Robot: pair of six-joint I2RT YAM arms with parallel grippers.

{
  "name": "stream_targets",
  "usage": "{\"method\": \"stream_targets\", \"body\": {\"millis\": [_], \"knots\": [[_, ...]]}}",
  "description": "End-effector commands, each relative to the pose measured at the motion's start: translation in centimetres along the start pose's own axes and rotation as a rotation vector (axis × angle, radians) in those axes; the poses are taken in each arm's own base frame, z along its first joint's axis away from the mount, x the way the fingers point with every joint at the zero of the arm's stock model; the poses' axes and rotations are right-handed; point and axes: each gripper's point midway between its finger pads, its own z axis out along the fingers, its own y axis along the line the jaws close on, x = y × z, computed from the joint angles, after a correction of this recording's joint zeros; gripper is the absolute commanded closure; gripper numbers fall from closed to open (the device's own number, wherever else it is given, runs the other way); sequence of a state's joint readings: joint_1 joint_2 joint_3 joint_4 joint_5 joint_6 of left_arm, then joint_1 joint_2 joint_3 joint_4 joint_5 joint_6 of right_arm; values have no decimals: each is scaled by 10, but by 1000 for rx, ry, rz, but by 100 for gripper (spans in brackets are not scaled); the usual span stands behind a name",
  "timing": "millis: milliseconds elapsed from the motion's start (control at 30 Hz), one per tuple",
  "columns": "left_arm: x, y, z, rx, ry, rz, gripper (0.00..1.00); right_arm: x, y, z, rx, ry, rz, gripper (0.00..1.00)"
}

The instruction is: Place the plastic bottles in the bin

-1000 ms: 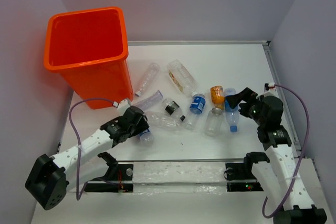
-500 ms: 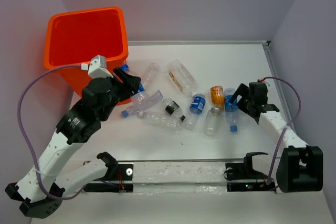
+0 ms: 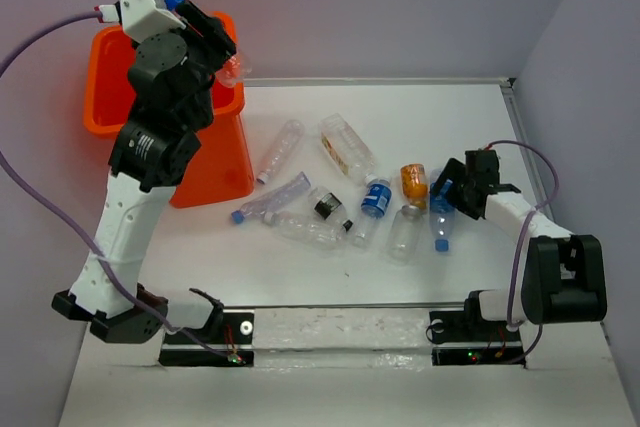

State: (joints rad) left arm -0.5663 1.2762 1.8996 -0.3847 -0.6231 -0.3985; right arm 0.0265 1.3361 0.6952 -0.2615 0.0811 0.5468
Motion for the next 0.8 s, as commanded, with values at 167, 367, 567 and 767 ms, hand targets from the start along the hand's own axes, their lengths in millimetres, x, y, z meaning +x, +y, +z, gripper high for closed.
{"method": "stream_targets", "body": {"millis": [167, 367, 567, 767], "knots": [[-63, 110, 59, -390, -250, 125, 57, -32, 9, -2, 0, -111, 37, 25], [-39, 139, 74, -518, -246, 195, 37, -41, -2, -21, 30, -205, 97, 44], [-29, 129, 73, -419, -221, 162, 1, -62, 0, -71, -30, -346, 128, 51], [-31, 79, 24, -108, -155, 88, 1, -87, 23, -146, -197, -463, 119, 52]]}}
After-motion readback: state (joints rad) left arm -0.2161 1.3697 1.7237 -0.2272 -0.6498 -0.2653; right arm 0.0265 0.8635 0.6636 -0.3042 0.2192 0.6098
